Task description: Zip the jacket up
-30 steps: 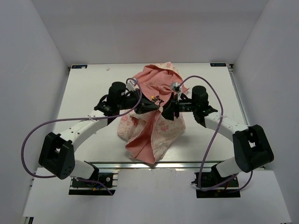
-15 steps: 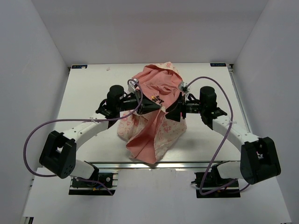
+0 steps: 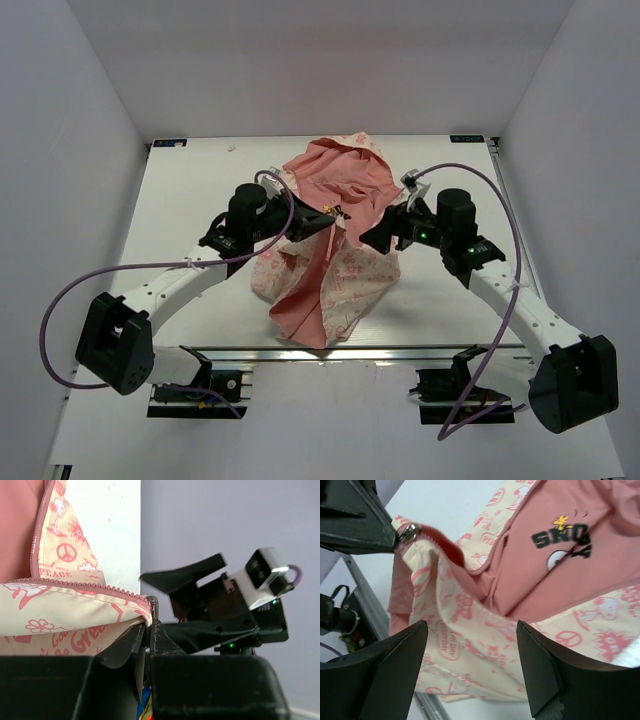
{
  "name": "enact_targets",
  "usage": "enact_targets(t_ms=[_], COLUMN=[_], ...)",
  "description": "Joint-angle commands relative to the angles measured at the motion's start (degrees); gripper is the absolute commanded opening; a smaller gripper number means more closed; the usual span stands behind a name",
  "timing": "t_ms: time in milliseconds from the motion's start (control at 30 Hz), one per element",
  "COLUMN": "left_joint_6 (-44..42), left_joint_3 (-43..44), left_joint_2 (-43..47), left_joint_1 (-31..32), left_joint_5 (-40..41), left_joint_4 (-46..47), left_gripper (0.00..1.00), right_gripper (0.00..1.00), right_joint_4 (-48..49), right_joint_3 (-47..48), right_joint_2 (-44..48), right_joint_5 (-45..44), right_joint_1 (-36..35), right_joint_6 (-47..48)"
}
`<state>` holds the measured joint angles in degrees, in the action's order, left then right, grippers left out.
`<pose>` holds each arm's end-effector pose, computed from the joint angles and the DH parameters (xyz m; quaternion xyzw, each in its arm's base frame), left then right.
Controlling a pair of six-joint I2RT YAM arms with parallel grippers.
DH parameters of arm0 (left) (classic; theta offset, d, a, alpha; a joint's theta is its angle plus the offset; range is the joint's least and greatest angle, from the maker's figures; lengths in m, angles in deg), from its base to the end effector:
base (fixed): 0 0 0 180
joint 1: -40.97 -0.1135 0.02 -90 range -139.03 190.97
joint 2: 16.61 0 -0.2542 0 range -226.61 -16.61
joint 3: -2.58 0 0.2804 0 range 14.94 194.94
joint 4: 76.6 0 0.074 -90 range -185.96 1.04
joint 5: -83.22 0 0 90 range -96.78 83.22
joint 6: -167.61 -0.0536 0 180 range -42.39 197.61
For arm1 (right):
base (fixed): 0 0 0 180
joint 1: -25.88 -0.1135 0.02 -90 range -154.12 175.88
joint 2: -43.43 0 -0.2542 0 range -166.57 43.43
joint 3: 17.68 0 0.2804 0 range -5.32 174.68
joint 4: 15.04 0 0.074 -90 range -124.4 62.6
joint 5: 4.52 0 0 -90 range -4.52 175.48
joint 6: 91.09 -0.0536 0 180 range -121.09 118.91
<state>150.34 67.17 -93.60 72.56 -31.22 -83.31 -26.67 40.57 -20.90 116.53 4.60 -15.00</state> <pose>0.2888 -0.2036 0.2608 -0.1648 0.7886 -0.5534 0.2115 0.2723 0.1357 0.2764 -0.2076 0.7663 0.3778 0.4764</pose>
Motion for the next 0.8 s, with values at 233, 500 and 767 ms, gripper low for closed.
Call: enact_targets(t_ms=[233,500,767], left_joint_6=[7.1,8.7,14.2], left_joint_3=[0.1,0.4,1.5], left_joint_2=[-0.5,1.8,1.5], left_joint_1=[1.3,5.8,7.6], left_joint_5=[2.2,10.0,13.4], left_joint_4=[4.9,3.3,-8.7], left_gripper=[0.0,0.0,0.0], right_gripper=[0.72,0.44,0.0], right_joint_4=[4.3,5.8,-3.9], right_joint_3=[1.3,0.4,4.0], right_joint_2=[-0.2,-2.9,1.0], right_joint_5=[-8.9,-20.5,-30.3], right_joint_1=[-10.3,-13.5,-13.8], right_joint_6=[-10.1,-17.8,-15.7])
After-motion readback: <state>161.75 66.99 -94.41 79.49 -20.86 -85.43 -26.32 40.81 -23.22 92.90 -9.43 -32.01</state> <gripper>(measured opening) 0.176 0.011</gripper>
